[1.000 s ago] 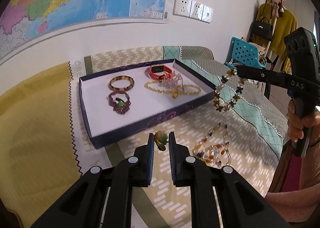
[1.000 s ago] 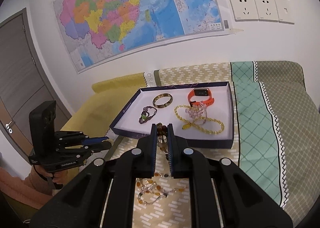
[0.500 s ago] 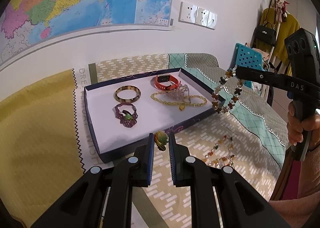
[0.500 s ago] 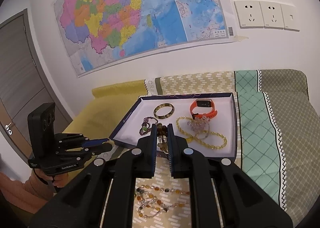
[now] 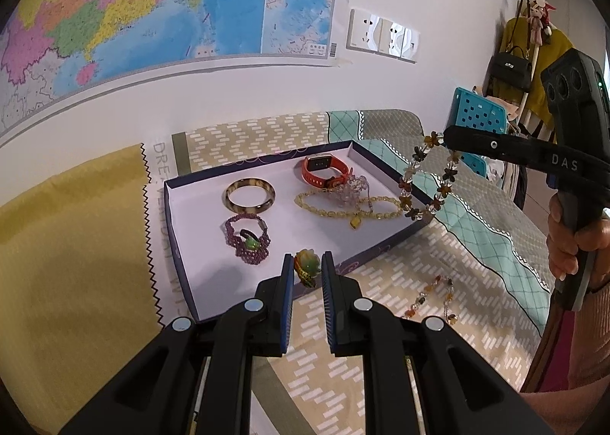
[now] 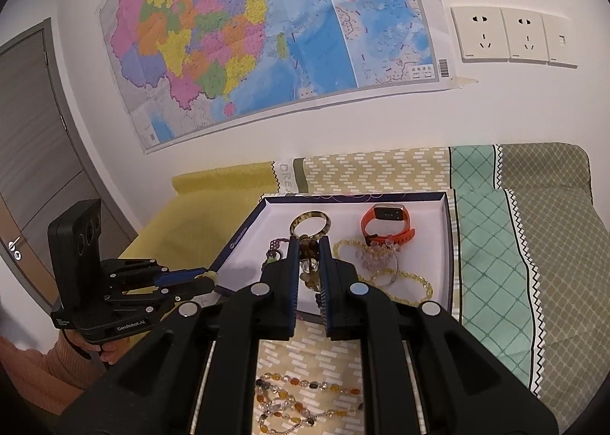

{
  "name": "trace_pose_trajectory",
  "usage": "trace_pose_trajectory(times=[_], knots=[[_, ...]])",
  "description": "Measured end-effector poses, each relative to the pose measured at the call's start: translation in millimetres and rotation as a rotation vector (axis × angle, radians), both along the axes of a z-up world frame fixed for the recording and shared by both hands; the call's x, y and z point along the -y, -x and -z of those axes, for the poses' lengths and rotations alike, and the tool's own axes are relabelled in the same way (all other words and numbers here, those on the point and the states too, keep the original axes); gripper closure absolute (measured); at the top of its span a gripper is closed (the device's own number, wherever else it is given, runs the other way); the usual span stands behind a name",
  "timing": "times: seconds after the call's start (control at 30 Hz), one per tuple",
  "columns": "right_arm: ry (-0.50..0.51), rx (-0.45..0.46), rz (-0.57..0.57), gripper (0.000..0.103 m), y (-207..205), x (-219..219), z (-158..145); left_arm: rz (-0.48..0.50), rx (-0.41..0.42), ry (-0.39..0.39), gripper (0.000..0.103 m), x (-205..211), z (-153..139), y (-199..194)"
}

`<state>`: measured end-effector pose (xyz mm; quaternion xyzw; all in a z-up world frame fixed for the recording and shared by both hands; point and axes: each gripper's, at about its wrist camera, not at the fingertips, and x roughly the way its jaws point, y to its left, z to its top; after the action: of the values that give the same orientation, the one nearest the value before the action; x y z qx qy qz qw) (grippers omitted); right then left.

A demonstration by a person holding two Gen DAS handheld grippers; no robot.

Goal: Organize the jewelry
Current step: 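Carry the multicolour strand over the box with the right gripper while the left carries the green ring there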

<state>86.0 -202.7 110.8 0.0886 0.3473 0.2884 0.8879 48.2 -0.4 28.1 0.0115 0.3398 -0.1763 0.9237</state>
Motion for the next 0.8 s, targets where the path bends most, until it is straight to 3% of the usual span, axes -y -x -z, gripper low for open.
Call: trace_pose_trajectory(times=[0.8], knots=[[-0.002, -0.029, 0.000, 0.093, -21.2, -3.3, 5.5, -0.012, 0.002, -0.024, 0.090, -0.3, -2.3, -23.5]])
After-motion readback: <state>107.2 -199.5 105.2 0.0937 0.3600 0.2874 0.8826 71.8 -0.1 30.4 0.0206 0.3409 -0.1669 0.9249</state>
